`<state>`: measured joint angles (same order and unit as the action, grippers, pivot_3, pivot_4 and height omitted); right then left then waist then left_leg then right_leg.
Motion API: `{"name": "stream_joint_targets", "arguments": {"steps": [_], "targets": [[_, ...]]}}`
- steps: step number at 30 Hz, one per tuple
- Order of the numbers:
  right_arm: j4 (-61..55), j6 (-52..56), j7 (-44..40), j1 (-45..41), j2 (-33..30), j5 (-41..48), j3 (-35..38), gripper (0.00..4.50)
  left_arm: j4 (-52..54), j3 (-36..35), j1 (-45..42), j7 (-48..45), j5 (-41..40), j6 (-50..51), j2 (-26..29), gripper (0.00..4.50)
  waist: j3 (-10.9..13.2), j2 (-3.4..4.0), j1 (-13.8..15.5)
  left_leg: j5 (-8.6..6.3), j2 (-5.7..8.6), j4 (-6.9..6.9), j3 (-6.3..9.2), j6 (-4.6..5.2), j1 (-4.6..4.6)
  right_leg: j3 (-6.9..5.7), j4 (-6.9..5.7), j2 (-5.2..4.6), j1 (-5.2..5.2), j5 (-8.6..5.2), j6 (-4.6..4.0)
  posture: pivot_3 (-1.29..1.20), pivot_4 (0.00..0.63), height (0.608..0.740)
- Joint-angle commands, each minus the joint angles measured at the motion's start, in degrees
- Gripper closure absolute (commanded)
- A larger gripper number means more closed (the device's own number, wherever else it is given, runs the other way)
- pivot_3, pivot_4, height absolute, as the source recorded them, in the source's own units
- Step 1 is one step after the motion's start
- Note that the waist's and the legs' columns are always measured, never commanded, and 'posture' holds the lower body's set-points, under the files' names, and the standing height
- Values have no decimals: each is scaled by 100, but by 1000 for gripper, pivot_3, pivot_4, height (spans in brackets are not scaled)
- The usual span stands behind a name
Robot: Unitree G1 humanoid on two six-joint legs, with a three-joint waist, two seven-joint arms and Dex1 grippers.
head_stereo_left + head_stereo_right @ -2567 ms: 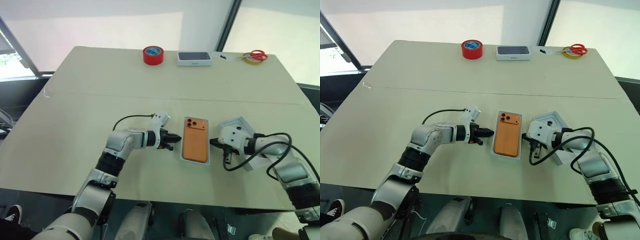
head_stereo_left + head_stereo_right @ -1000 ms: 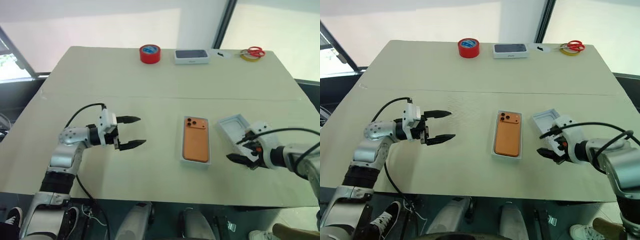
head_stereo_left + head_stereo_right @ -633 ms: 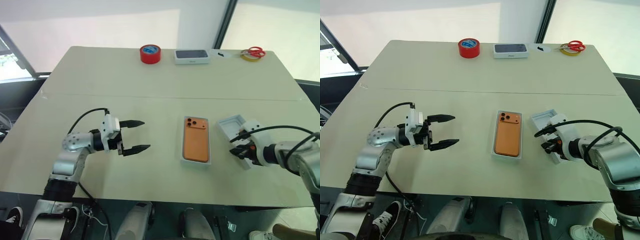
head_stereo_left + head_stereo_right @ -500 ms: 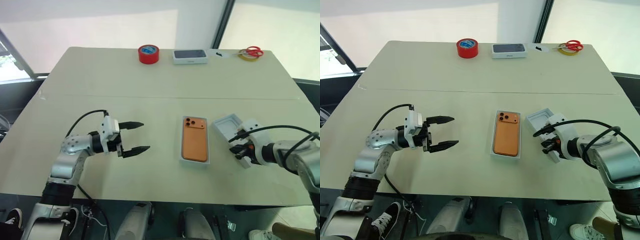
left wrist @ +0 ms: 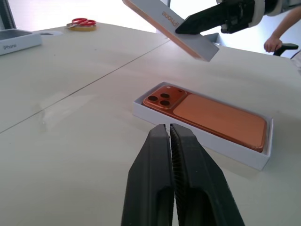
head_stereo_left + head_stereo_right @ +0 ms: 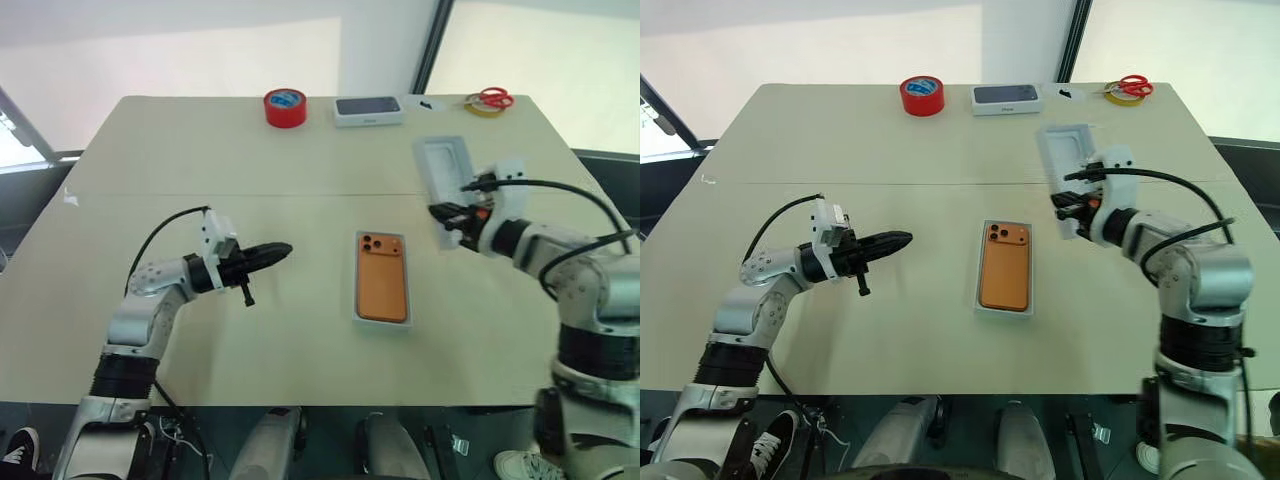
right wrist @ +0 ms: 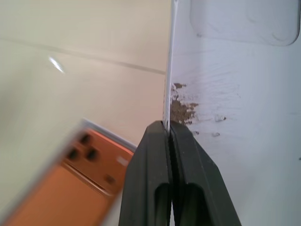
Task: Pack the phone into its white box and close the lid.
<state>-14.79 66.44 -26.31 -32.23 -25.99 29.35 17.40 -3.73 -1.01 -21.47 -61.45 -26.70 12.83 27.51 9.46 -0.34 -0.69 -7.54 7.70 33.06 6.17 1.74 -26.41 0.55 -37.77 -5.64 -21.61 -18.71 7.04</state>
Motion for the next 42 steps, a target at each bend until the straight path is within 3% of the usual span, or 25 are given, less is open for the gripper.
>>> {"name": "stream_joint_targets", "arguments": {"steps": [1, 6, 14, 19, 24, 30, 40, 42], "targets": [[-654, -38, 179, -301, 473, 637, 277, 4500, 262, -50, -57, 57, -109, 91, -17, 4471, 1, 2, 0, 2, 1, 0, 0, -4, 0, 3, -8, 0, -5, 0, 0, 0, 150, 740], [-1152, 721, 647, -290, 1579, 2141, 677, 4500, 279, -95, -107, 105, -127, 206, -13, 4471, -1, 1, -3, -1, -1, 1, 2, -22, 2, 5, -33, 3, -18, 1, -4, 0, 150, 740], [-940, 1554, 1956, 509, 2483, 4738, 784, 4500, 688, -58, -1, 72, -252, 439, 10, 4471, -1, 1, -16, -1, 1, -8, -2, -23, -1, 16, -37, 5, -32, 2, -7, 0, 150, 740], [27, 978, 3363, 970, 1943, 6894, 117, 4500, 942, 40, 153, -67, -299, 600, 79, 4471, -1, 2, -31, -1, 0, -10, -5, -23, 0, 19, -36, 5, -34, 1, -10, 0, 150, 740], [120, 235, 4117, 1155, 1201, 8088, -752, 4500, 1120, 128, 313, -52, -229, 531, 64, 4471, -1, 2, -33, 2, -1, -10, -7, -18, -2, 22, -34, 2, -36, -3, -18, 0, 150, 740], [281, -370, 4302, 1298, 822, 8365, -1299, 4500, 1219, 370, 531, -11, 31, 303, 61, 4471, -1, 2, -28, 5, -4, -10, -7, -12, -4, 22, -29, 4, -35, -10, -31, 0, 150, 740], [527, -668, 3775, 1661, 427, 7458, -1471, 4500, 999, 919, 604, 156, 412, 2, -386, 4471, -3, 2, -4, 3, -5, -10, -9, -14, -3, 22, -22, 4, -31, -11, -33, 0, 150, 740], [490, -686, 3720, 1713, 370, 7459, -1472, 3881, 839, 993, 561, 168, 490, -85, -462, 4500, -3, 2, -4, 3, -6, -10, -9, -14, -2, 22, -22, 4, -30, -12, -33, 0, 150, 740]]}}
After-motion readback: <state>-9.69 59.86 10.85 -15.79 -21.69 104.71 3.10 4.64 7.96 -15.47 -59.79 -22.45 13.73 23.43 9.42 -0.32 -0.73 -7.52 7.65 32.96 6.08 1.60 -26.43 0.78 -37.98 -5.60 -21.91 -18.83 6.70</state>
